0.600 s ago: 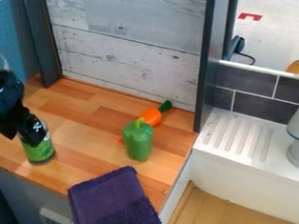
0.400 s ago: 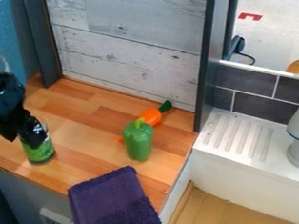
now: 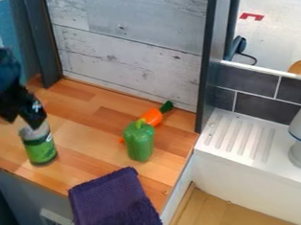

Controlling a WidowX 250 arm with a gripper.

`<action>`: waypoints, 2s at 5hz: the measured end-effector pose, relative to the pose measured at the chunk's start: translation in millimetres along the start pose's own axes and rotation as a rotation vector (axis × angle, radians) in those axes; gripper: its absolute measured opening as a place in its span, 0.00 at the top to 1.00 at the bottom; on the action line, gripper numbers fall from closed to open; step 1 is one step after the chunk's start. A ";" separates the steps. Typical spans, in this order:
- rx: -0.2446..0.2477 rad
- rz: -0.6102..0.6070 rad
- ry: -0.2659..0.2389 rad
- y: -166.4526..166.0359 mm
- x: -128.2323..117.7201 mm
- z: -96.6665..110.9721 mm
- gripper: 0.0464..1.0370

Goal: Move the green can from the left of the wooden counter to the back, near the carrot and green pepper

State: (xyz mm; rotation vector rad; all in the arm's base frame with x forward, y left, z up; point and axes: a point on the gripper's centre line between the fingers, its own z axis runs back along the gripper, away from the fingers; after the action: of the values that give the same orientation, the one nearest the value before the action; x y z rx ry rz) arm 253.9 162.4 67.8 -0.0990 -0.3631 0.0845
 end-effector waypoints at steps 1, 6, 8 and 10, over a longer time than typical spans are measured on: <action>-0.012 0.020 -0.015 -5.6 6.8 20.3 0.04; -0.015 -0.065 0.147 38.4 -109.0 22.6 0.04; -0.053 -0.161 0.182 14.7 -109.5 -23.5 0.04; -0.035 -0.177 0.119 -11.8 -77.1 -39.6 0.04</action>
State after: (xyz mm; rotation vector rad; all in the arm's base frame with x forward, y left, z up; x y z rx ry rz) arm 197.0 139.7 5.4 -0.1056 -0.2530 -0.1023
